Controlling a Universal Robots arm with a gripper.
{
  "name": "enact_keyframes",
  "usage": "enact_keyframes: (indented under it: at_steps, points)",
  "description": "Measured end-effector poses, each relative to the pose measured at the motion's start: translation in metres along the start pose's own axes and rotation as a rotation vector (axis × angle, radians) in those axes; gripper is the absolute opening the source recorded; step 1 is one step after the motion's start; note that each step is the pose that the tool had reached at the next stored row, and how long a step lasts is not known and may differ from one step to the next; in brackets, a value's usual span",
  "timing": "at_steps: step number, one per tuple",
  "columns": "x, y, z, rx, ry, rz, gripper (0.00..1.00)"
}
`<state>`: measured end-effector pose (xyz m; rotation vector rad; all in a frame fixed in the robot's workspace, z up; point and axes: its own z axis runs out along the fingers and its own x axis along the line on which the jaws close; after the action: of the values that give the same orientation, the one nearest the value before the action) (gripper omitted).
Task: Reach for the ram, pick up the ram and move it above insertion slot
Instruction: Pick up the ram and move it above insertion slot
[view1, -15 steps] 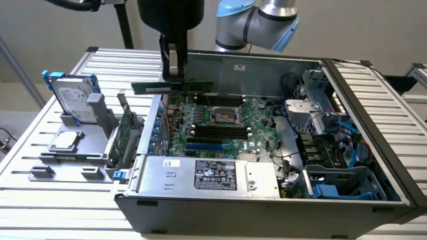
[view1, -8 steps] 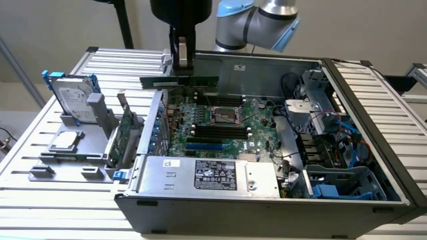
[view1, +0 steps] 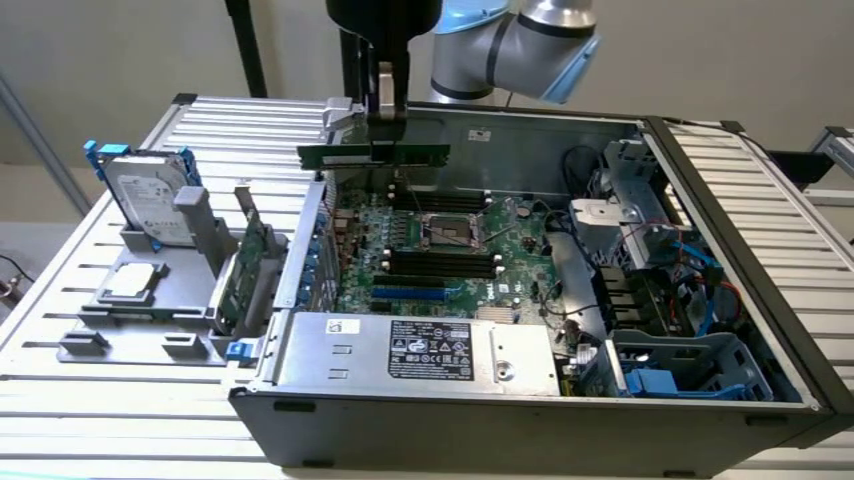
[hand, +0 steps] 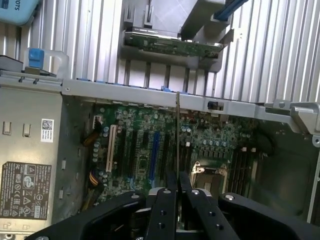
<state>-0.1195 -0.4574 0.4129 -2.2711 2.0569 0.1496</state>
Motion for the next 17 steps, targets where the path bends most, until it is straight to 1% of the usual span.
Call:
enact_keyframes:
  at_steps: [4,13,15,17]
  points:
    - [0.0,-0.0159,-0.0001,-0.0044,0.0037,0.001,0.13]
    - [0.004,-0.0567,-0.0008,-0.0165,0.004,0.002,0.13]
    - [0.005,-0.0652,-0.0008,-0.0181,0.0043,0.002,0.13]
    - [0.006,-0.0714,-0.0007,-0.0186,0.0053,0.002,0.13]
